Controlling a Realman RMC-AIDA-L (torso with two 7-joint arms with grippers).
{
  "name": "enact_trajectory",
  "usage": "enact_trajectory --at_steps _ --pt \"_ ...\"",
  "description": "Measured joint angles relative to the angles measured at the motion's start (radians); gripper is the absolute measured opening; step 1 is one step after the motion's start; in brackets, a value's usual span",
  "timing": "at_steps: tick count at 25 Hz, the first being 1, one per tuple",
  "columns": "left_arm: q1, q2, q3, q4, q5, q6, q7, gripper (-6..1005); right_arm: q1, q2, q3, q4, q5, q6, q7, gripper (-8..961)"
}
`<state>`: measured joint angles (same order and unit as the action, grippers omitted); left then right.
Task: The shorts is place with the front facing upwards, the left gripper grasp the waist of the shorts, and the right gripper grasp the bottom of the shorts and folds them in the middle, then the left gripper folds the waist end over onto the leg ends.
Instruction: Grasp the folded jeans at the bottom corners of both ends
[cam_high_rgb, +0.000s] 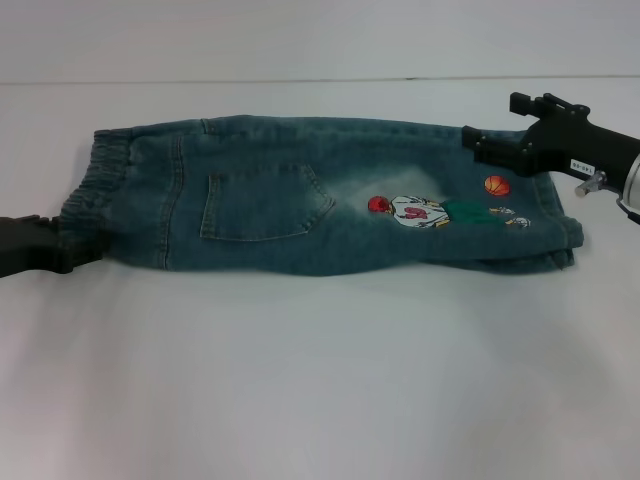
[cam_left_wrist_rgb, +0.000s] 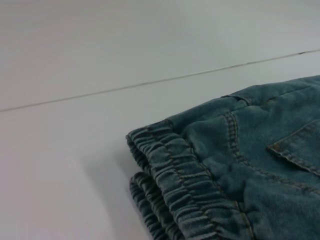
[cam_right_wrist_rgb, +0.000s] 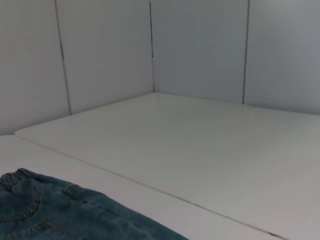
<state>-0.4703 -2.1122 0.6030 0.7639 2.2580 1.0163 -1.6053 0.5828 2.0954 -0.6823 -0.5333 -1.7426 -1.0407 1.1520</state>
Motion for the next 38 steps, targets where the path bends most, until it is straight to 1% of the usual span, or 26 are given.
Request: enact_trajectory --at_steps 4,10,15,20,23,29,33,37,38 --pt "0.000 0.001 -0.003 0.001 0.000 0.003 0.000 729 -0.001 -0.001 0.003 0.000 0.000 0.002 0.000 915" --pt "0.001 0.001 0.000 0.001 0.000 -0.001 0.001 516 0.000 -0.001 -0.002 0.000 0.000 0.002 0.000 915" --pt "0.002 0.002 0.001 0.000 0.000 -0.001 0.009 405 0.003 0.000 -0.003 0.003 0.000 0.002 0.000 916" --pt "0.004 0.002 0.001 0.001 0.001 -0.001 0.007 265 0.003 0.001 -0.003 0.004 0.000 0.000 0.000 916" --pt "0.002 0.002 0.001 0.000 0.011 -0.001 0.004 134 0.005 0.002 -0.003 0.007 0.000 -0.001 0.000 915" --pt "0.001 0.001 0.001 0.001 0.012 -0.001 0.002 107 0.010 0.002 -0.005 0.017 0.000 -0.004 0.000 915" --pt "0.000 0.001 0.002 0.009 0.012 0.007 -0.003 89 0.017 0.003 -0.024 0.032 0.017 -0.005 -0.003 916" --pt "-0.002 0.001 0.001 0.046 0.012 0.052 -0.029 68 0.029 0.003 -0.061 0.072 0.077 -0.005 -0.047 916" --pt "-0.002 0.001 0.001 0.063 0.012 0.073 -0.039 62 0.041 0.003 -0.073 0.114 0.123 -0.005 -0.094 916"
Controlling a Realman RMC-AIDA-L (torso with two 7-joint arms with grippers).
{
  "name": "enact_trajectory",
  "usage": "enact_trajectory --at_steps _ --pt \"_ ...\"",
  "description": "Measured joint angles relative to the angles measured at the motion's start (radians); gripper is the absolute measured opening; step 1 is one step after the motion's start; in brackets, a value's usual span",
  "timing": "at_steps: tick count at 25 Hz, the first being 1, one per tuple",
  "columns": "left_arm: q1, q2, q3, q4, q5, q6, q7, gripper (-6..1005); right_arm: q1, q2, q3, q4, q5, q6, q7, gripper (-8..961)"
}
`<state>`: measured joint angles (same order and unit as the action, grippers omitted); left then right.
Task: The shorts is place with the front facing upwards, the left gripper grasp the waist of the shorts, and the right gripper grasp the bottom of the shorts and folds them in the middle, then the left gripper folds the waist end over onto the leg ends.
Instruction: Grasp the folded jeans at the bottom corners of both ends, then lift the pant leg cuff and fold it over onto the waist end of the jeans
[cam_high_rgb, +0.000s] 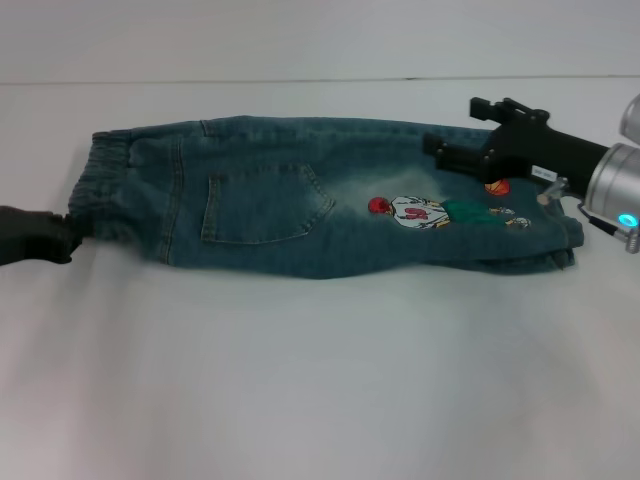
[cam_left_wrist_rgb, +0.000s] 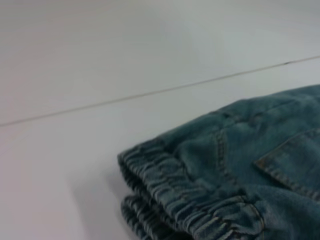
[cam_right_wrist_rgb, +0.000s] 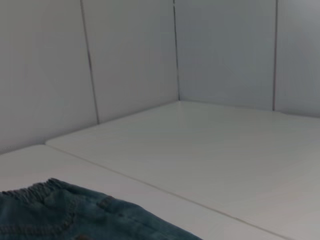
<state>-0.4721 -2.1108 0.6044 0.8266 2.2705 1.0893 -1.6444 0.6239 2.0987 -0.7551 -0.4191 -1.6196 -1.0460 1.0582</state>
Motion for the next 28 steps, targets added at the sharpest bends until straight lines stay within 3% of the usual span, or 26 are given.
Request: enact_trajectory --at_steps 16,28 --pt "-0.037 -0.003 0.038 0.224 0.007 0.240 -0.169 50 0.129 0.012 0.004 0.350 0.284 0.080 -0.404 913" --pt "-0.127 -0.008 0.041 0.313 0.001 0.365 -0.267 48 0.196 0.022 0.071 0.495 0.307 0.143 -0.559 912"
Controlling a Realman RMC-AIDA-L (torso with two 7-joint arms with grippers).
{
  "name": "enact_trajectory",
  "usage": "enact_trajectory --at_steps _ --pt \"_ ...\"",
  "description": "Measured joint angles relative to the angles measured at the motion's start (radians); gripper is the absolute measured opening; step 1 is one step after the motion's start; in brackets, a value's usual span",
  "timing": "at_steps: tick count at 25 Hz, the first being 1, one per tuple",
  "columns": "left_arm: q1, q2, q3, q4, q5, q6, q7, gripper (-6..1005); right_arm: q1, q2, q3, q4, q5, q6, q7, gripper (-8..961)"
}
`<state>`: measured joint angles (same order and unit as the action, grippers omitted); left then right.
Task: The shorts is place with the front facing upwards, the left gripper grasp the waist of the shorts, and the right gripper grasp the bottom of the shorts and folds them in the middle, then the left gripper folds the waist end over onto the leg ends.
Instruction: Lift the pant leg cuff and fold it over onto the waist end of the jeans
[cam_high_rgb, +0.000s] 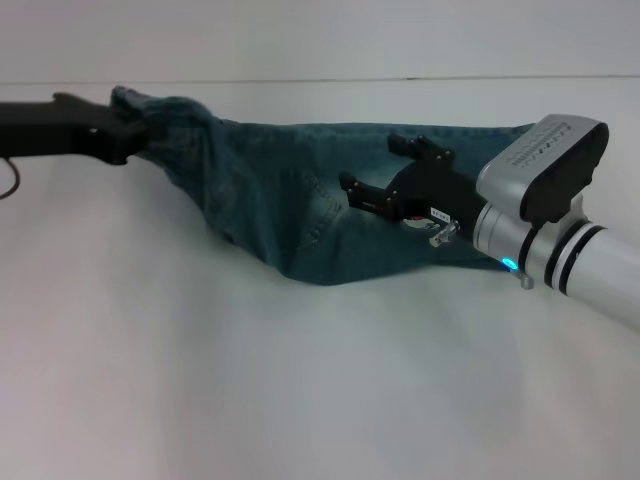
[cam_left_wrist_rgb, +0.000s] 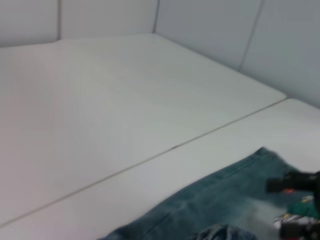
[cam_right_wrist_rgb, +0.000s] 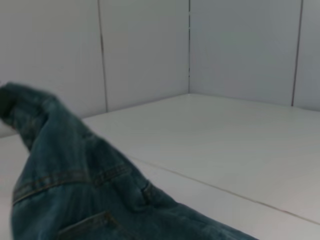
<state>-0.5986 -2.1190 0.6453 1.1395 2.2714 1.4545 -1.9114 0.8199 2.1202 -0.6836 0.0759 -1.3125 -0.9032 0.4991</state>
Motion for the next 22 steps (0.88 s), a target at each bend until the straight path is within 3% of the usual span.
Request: enact_trajectory --at_steps 5,13,22 --pt "-0.055 0.005 0.001 0.025 -0.001 0.052 -0.058 44 0.010 0.001 0.056 0.034 -0.004 0.007 -0.067 911" --pt "-0.138 0.008 0.016 0.047 0.003 0.102 -0.132 44 0.025 -0.002 0.061 0.044 -0.006 0.056 -0.077 912" --pt "-0.195 0.005 0.098 0.050 0.006 0.093 -0.182 43 0.028 -0.002 0.059 0.045 -0.006 0.067 -0.085 912"
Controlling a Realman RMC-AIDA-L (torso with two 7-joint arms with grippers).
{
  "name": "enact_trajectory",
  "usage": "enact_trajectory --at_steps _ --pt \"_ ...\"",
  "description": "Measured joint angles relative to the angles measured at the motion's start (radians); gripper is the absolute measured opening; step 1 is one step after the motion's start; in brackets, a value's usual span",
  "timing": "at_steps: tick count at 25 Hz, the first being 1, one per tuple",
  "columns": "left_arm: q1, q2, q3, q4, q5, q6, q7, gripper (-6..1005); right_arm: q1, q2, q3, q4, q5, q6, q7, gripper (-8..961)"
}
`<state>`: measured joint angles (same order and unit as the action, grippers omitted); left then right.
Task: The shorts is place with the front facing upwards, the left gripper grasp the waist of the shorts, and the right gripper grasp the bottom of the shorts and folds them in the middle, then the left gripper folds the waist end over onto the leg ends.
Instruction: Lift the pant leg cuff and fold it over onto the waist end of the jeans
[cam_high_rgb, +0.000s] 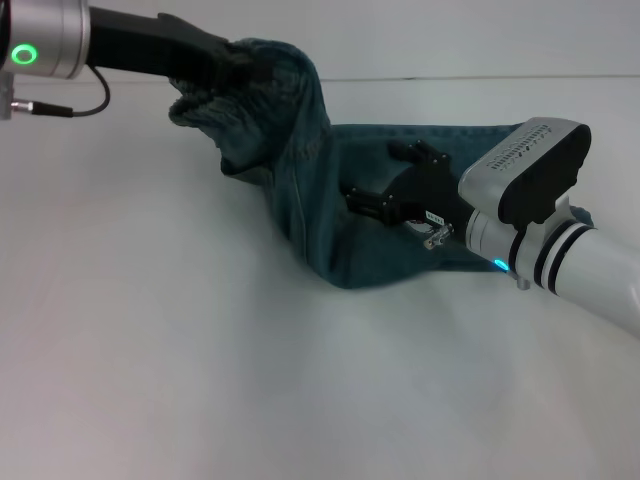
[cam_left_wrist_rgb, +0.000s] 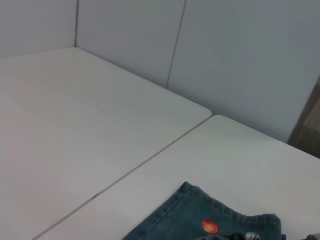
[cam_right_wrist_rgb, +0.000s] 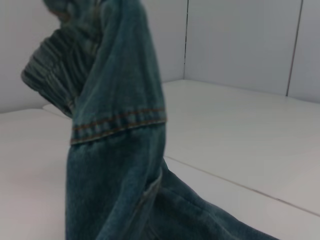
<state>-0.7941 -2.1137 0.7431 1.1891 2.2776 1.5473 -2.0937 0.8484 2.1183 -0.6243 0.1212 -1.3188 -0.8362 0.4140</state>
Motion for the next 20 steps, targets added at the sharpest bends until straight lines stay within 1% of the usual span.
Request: enact_trajectory --at_steps 4,7,15,20 --pt "-0.024 -0.002 0.006 0.003 0.000 0.000 -0.012 43 0.002 0.000 0.003 -0.003 0.000 0.021 -0.001 911" --pt "-0.047 -0.003 0.032 0.005 0.000 0.000 -0.024 43 0.003 0.000 0.007 -0.004 0.002 0.035 -0.001 911" --pt "-0.073 -0.005 0.051 0.022 0.000 0.013 -0.044 43 0.003 0.001 0.050 0.001 0.001 0.058 -0.053 911" --pt "-0.084 -0.006 0.085 0.054 -0.001 0.014 -0.069 44 0.010 0.003 0.047 0.008 -0.002 0.068 -0.064 912"
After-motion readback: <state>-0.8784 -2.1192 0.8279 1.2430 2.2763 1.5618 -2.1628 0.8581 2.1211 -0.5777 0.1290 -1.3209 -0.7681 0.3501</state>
